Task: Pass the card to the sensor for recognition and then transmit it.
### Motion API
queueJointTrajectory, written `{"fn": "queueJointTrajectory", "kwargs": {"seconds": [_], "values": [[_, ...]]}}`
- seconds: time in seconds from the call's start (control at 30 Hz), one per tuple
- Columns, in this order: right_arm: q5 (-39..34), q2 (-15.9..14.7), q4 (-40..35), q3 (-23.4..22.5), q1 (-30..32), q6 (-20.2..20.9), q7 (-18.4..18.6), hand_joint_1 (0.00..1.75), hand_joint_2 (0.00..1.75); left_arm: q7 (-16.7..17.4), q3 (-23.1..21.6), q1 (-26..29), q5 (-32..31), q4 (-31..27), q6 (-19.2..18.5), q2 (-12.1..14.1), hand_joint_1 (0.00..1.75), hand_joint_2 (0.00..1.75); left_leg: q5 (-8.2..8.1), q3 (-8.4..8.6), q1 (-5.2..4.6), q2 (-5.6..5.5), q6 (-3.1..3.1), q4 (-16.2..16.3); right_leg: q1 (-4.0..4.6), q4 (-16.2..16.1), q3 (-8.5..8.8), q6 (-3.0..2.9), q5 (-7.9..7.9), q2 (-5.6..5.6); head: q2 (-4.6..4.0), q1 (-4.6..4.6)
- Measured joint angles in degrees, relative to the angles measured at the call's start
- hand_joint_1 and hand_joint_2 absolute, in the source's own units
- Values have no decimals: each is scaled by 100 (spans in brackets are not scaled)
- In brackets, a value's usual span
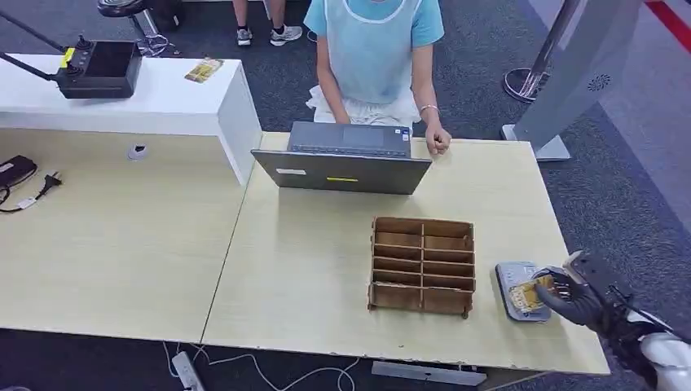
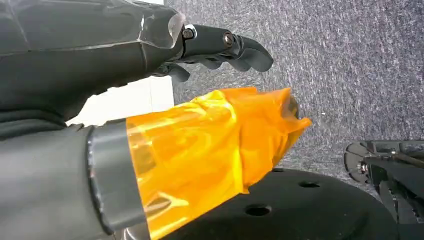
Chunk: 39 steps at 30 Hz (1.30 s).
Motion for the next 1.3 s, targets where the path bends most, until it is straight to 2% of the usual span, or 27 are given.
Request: {"fn": "queueJointTrajectory", "kwargs": {"seconds": [0.4,0.73,1.0,1.3], "values": [[131,221,295,35,-147,-96,61,175,175,0,0,-1,-11,0,-13,0,0,0,0,0,0,2,0,0,0,0,1,0,0,1,0,0],[446,479,488,39,-377,-562,90,175,175,20,0,-2,7,0,-13,-2,0,0,0,4,0,5,0,0,0,0,5,0,1,3,0,0],[986,651,533,24,-488,-990,230,175,175,66,0,-2,22,0,-13,-2,0,0,0,8,0,6,0,0,0,0,7,0,1,4,0,0],[1515,774,612,24,-588,-1252,295,175,175,87,0,-2,24,0,2,-2,0,0,0,12,1,8,0,0,1,0,11,-1,1,7,0,0]]}}
